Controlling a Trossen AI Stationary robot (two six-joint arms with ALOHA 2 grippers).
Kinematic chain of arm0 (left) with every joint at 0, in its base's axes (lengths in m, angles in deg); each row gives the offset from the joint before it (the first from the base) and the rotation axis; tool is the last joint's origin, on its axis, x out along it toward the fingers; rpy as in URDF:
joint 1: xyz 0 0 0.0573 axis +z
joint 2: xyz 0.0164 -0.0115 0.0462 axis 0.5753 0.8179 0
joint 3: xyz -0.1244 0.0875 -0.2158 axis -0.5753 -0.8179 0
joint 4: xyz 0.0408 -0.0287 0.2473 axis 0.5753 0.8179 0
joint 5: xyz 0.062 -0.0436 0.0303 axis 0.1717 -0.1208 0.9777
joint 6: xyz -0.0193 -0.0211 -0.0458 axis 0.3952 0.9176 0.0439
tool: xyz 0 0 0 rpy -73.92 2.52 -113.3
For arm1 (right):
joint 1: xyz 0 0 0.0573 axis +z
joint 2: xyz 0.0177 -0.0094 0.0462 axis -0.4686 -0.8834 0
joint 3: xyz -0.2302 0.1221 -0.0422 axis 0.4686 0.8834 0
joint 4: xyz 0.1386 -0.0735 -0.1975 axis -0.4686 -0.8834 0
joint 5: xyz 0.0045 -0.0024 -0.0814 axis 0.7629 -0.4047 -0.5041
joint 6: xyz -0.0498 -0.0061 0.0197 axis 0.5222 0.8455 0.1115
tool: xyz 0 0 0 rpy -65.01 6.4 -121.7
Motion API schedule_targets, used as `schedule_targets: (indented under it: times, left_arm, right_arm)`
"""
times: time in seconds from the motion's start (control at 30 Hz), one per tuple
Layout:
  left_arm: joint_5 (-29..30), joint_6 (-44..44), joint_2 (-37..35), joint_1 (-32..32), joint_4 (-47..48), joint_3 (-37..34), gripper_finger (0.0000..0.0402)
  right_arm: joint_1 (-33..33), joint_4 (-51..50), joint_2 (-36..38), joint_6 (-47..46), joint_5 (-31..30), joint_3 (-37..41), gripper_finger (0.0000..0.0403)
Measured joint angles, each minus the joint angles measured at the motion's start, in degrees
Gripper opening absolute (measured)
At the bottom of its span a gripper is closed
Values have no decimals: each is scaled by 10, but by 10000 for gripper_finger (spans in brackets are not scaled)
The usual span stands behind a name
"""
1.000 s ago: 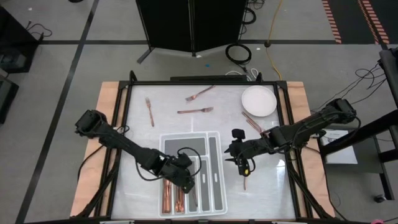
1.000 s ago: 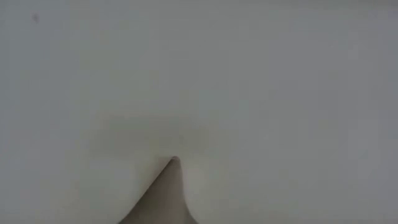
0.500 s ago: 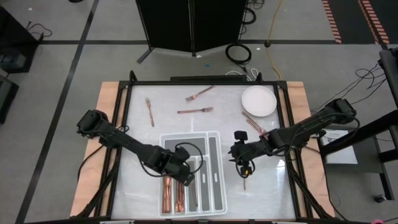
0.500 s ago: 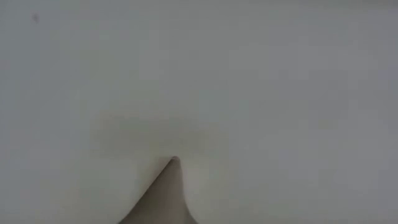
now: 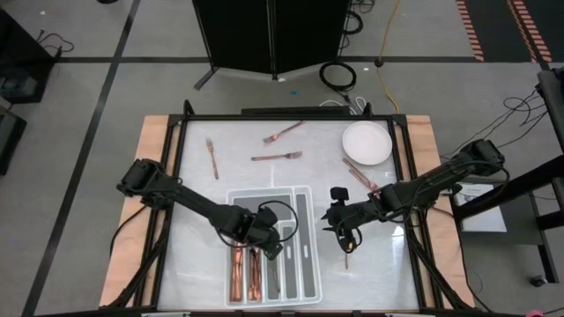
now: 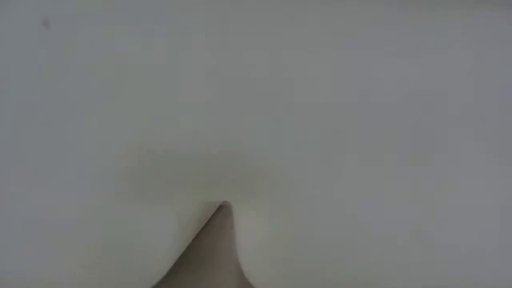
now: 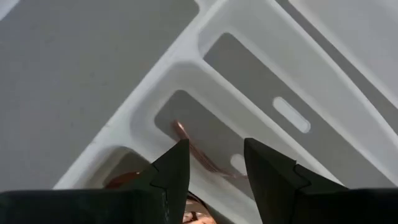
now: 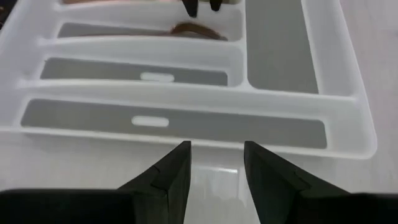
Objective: Sort silverware
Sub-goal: Put the fork into the silverware tray
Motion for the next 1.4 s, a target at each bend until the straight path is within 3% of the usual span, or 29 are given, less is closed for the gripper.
schedule_targets:
  times: [1.0, 1.4]
  left_arm:
    - [1, -4, 20, 3, 9, 1, 152]
    - [-31, 0, 47, 12, 7, 4, 152]
  right_arm:
    - [0, 1, 0, 11, 0, 0, 139]
    - [0, 1, 0, 2, 0, 0, 139]
